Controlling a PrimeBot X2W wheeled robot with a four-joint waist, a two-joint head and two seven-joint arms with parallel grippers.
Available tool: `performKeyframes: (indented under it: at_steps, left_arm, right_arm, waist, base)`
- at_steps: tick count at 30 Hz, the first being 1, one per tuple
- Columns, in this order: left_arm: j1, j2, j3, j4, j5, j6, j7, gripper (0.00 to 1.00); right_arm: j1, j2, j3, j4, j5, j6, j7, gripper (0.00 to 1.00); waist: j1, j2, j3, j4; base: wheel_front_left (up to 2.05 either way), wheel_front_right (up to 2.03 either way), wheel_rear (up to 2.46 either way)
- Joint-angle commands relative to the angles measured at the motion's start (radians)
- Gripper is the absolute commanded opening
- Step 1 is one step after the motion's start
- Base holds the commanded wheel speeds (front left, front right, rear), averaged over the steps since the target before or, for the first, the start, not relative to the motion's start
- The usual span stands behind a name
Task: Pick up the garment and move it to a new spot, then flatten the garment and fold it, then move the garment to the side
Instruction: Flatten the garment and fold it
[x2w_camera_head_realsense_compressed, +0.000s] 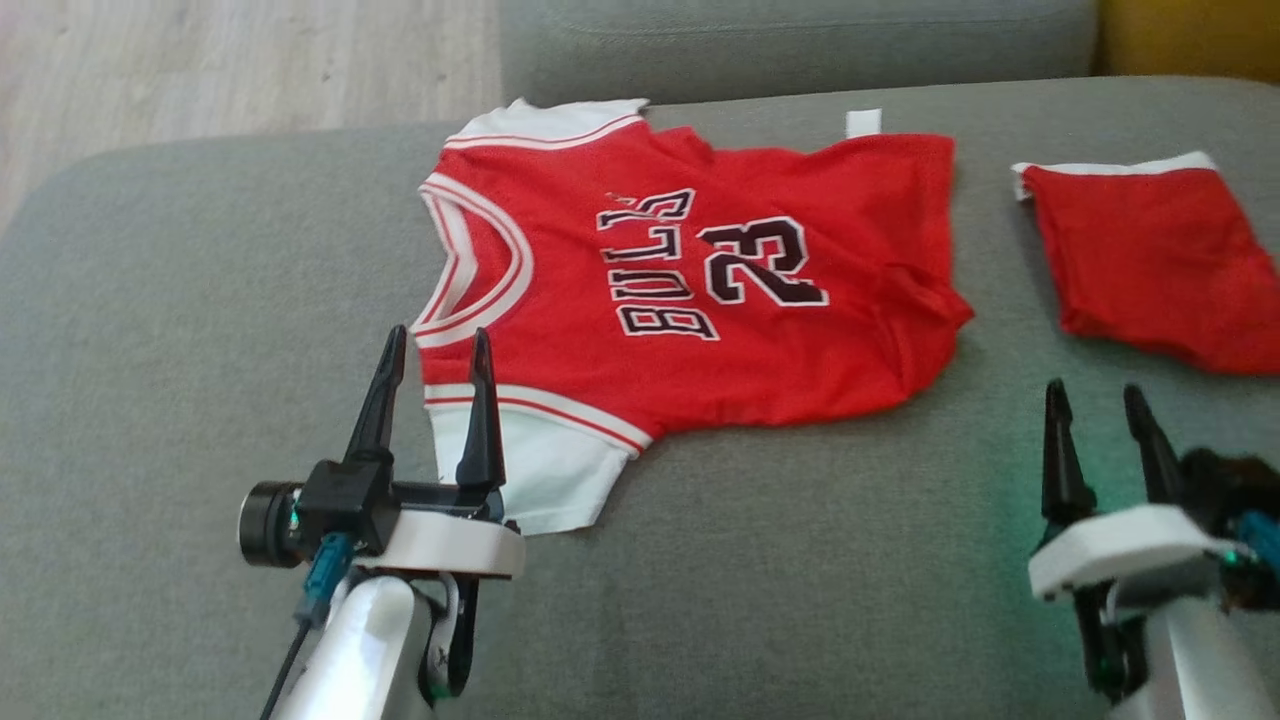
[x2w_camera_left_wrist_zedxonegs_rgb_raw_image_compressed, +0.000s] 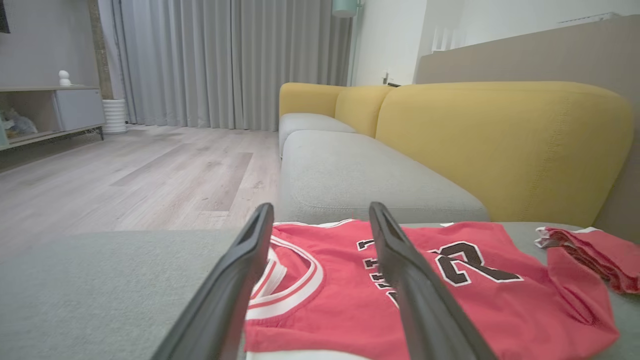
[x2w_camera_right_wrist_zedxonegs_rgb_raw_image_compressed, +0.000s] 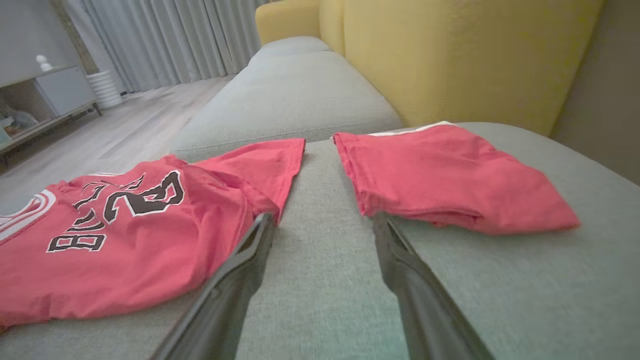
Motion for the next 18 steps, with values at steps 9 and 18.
performKeyframes:
  at_steps: [9, 18]
  left_arm:
    - [0.008, 0.011, 0.034, -0.015, -0.013, 0.002, -0.005, 1.0]
    - [0.019, 0.013, -0.004, 0.045, -0.021, -0.013, 0.077, 1.0]
  right_arm:
    - [0.025, 0.002, 0.061, -0.052, 0.063, -0.001, -0.053, 1.0]
    - [0.014, 0.002, 0.06, -0.051, 0.064, -0.001, -0.064, 1.0]
  waist:
    - [0.0001, -0.0001, -0.019, -0.045]
    - [0.0001, -0.0001, -0.016, -0.041]
  base:
    - [0.0, 0.0, 0.0]
    - [0.0, 0.0, 0.0]
